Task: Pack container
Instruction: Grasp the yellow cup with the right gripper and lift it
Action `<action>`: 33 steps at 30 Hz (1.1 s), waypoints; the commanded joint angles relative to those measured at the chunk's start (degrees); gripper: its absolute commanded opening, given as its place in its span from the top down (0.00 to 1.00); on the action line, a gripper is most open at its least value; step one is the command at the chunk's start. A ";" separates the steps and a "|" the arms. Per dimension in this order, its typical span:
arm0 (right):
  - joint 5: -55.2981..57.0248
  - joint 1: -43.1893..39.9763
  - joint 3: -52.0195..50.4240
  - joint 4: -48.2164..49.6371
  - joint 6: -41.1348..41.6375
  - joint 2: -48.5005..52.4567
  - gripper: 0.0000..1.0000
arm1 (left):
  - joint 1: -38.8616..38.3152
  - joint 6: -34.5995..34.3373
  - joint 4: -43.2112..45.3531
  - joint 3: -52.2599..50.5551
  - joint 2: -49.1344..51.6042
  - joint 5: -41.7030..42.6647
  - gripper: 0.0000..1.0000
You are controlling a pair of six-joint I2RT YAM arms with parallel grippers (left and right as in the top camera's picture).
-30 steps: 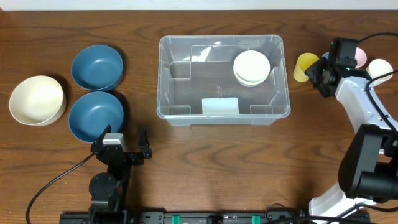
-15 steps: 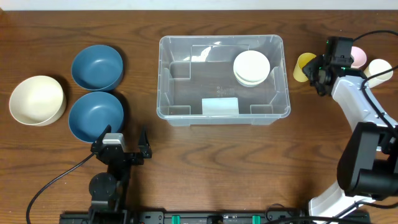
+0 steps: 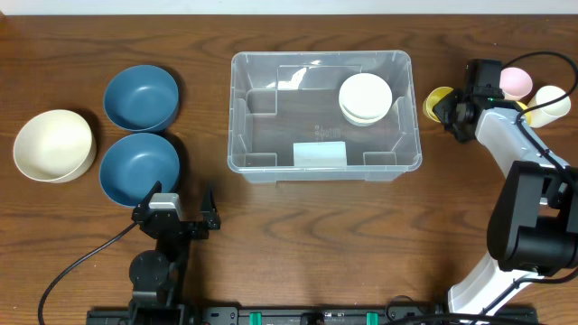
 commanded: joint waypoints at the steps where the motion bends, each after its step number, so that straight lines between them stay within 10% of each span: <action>1: -0.28 0.46 0.04 -0.55 -1.79 -3.63 0.99 | 0.28 0.96 -2.32 -0.92 -0.04 -1.11 0.02; 20: -9.25 4.52 0.09 -13.86 -14.93 -37.07 0.96 | 0.28 0.96 -2.29 -0.92 -0.04 -1.11 0.02; 33: -7.52 20.02 0.07 -20.22 -21.49 -29.16 0.99 | 0.28 0.96 -2.29 -0.92 -0.04 -1.11 0.02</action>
